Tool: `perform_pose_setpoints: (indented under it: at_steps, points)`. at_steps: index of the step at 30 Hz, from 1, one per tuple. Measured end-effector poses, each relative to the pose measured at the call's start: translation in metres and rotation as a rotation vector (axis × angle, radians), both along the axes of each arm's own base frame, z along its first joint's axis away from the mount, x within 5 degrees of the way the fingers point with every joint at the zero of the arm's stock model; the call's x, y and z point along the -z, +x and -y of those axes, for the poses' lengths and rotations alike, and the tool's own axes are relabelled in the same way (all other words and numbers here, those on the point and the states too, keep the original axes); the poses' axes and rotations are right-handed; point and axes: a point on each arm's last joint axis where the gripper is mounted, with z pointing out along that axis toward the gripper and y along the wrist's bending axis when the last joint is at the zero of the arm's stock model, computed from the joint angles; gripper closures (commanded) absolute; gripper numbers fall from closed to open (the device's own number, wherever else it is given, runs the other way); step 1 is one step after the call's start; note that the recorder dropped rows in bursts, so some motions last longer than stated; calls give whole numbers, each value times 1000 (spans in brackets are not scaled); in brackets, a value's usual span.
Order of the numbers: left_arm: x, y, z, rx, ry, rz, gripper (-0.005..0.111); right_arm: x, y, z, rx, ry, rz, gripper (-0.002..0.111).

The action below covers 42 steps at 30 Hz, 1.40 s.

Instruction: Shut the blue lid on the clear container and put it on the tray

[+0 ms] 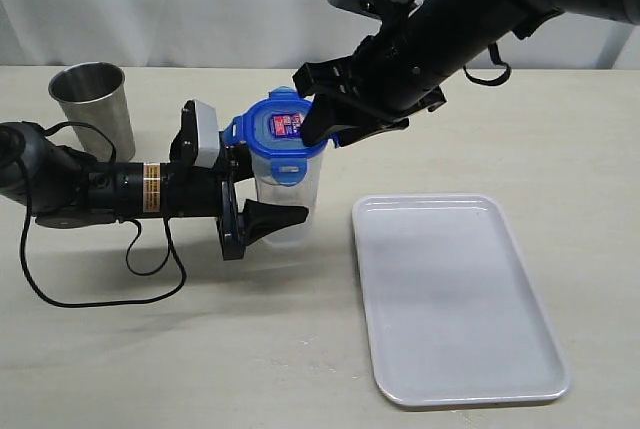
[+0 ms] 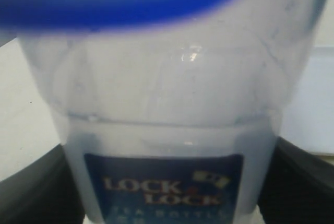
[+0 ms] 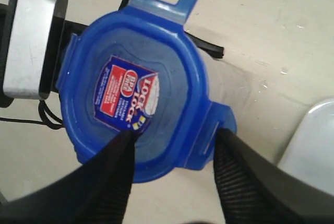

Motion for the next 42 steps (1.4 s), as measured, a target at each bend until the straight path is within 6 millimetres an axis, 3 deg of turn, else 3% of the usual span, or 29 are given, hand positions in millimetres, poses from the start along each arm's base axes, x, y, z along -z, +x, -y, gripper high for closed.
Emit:
perform_pose_setpoints:
  at_steps: [14, 23, 42]
  points:
    - [2, 1, -2, -11, 25, -7, 107, 14, 7, -4, -8, 22, -39, 63]
    - [2, 2, -5, -24, 20, -12, 107, 25, 15, -8, -10, 80, -71, 87]
    - [1, 2, -7, -26, 13, -7, 107, 41, 21, -15, -25, 155, -156, 87]
